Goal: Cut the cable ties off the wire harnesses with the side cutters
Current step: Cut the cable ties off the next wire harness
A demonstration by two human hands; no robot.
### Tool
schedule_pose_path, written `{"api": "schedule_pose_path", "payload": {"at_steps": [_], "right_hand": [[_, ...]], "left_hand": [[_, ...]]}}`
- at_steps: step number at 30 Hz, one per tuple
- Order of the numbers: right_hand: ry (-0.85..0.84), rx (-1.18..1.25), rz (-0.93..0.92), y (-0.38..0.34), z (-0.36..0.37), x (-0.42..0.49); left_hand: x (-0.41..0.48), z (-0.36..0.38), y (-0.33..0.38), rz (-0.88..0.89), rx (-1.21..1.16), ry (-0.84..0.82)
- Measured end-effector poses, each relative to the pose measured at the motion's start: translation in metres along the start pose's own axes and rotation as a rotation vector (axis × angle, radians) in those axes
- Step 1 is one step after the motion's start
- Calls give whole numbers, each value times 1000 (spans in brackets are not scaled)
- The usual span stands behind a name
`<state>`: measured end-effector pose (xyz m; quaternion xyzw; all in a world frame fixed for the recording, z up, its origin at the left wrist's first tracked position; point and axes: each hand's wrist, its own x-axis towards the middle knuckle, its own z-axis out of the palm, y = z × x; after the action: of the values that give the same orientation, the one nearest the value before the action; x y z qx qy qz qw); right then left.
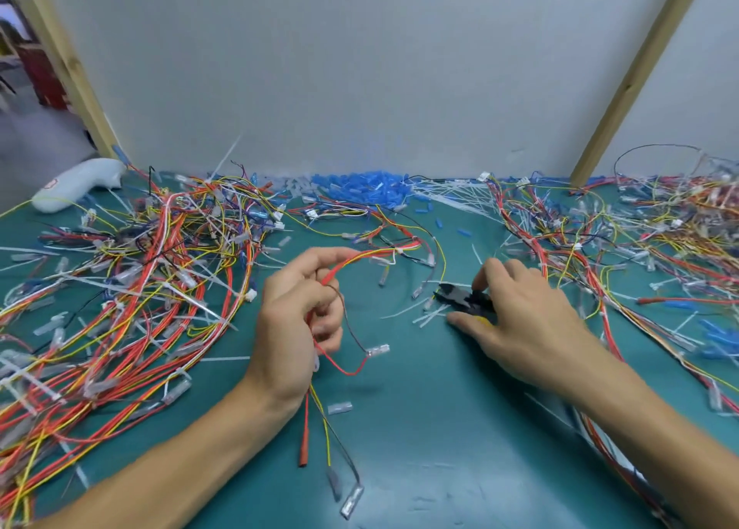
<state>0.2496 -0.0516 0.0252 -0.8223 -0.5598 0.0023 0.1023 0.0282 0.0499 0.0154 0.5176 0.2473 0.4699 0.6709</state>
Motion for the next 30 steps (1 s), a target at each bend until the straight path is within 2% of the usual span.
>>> {"api": "schedule_pose_path", "payload": {"at_steps": [5,9,13,18,21,24,30], "right_hand": [[-109,54,-14,-2,-16,0],[-63,39,-100,-11,-47,-2],[-101,47,-188,-36,-68,7],[41,-10,-115,-56,-58,81],[-29,-45,-43,-65,-32,125],[-98,47,38,-66,-6,150],[-26,243,92,-59,0,155]], "left_hand": [[-1,0,-2,-4,70,-97],[-3,1,-4,28,182,-141],[-6,4,-5,83,345,-178],[-10,5,-5,177,496,-219],[-10,5,-4,188,553,-219],[-10,5,-4,184,573,-231],[-5,4,-8,197,586,-252]]}}
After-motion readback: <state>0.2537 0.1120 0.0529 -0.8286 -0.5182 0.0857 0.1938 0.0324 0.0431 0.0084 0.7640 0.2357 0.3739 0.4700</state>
